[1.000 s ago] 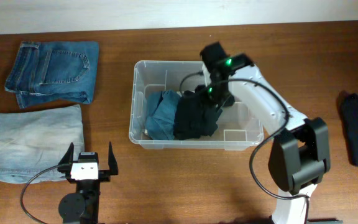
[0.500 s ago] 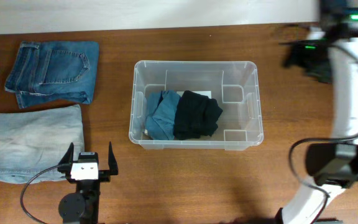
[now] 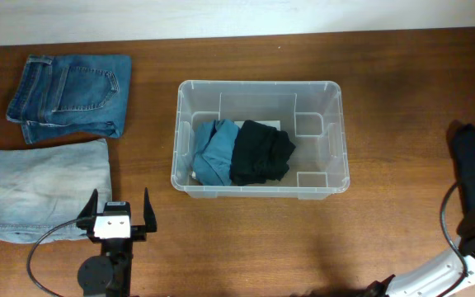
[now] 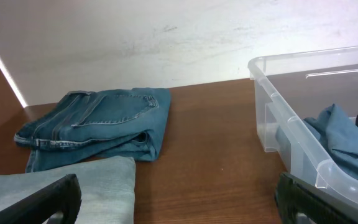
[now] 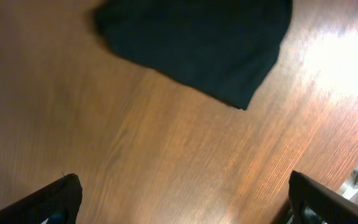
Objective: Pack container
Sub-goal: 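Move the right gripper to the black item at the far right, then grasp the black item at the far right with the right gripper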
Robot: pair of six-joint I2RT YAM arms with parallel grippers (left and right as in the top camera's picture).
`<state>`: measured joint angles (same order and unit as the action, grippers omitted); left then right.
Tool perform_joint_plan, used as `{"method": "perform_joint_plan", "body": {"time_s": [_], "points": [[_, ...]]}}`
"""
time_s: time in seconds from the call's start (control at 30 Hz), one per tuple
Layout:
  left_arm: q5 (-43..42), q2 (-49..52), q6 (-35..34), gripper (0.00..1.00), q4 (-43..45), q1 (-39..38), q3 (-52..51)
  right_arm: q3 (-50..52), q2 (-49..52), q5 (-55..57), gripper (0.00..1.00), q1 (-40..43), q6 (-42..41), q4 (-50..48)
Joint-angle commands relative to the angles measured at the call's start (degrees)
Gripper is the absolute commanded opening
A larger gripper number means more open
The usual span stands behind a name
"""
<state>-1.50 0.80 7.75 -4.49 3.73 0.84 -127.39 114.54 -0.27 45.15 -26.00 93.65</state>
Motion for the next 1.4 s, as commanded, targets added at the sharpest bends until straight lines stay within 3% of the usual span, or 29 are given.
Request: {"method": "perform_joint_plan", "body": {"time_s": [0.0,0.2,0.57,1.37], "points": [[0.20,-0.44,0.72,0.99,-0.09,-0.20,-0.33,5.90,-0.24,-4.04,0.99,3.43,-3.67,-2.01],[0.20,-0.44,0.72,0.99,-0.09,-0.20,-0.33,17.16,-0.24,-13.35,0.99,9.16,0.13,-9.35],[0.20,-0.44,0.72,1.00,-0.09,-0.20,-0.33,24.52,-0.24,-14.78,0.99,17.53,2.71,-16.85],[0.20,-0.44,0.72,0.99,-0.09,-0.20,-0.33,42.62,0.00,-16.26,0.98,18.58,7.61,-42.14]]}}
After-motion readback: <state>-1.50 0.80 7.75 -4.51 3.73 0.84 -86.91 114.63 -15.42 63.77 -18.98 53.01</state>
